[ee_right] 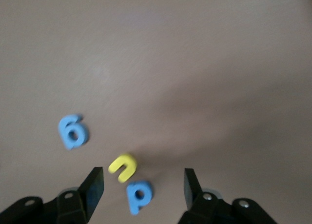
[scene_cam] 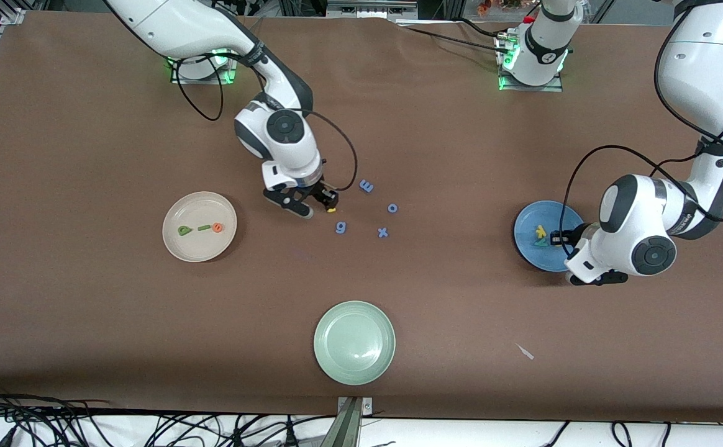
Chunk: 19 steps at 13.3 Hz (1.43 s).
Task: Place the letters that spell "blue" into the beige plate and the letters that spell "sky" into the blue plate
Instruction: 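Place the green p on the white plate while the left gripper carries S, then release the S on the blue plate while the right gripper grasps yellow n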
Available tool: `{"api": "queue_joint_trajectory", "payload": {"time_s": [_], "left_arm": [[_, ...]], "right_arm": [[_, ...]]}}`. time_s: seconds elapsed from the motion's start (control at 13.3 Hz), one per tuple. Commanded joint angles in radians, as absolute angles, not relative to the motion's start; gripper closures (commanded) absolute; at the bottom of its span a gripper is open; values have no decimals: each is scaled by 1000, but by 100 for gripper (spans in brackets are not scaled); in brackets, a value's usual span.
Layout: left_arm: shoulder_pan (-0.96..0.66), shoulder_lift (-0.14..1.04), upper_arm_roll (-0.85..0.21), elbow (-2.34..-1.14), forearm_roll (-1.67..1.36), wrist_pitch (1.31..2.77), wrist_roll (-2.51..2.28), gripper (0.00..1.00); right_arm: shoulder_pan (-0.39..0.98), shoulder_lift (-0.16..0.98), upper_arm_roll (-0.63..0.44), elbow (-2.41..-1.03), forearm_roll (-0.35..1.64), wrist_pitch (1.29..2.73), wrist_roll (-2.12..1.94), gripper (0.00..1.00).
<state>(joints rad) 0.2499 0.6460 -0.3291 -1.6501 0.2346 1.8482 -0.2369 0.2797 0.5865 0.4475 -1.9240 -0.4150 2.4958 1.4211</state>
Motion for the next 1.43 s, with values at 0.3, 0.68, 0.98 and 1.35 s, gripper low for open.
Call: {"api": "queue_joint_trajectory", "payload": {"time_s": [0.3, 0.68, 0.98, 1.35], "left_arm": [[225, 497, -419, -1643, 259, 1764, -238, 0], [230, 326, -463, -1568, 249, 1692, -224, 0], [236, 307, -462, -1404, 242, 1631, -227, 0], [187, 166, -324, -1463, 53, 1617, -158, 0]], "right_arm": [[291, 650, 462, -1896, -531, 2532, 1151, 20], [311, 699, 462, -1894, -650, 2565, 1157, 20], [313, 715, 457, -1893, -695, 2594, 1147, 23], [311, 715, 442, -1856, -689, 2595, 1060, 25]]}}
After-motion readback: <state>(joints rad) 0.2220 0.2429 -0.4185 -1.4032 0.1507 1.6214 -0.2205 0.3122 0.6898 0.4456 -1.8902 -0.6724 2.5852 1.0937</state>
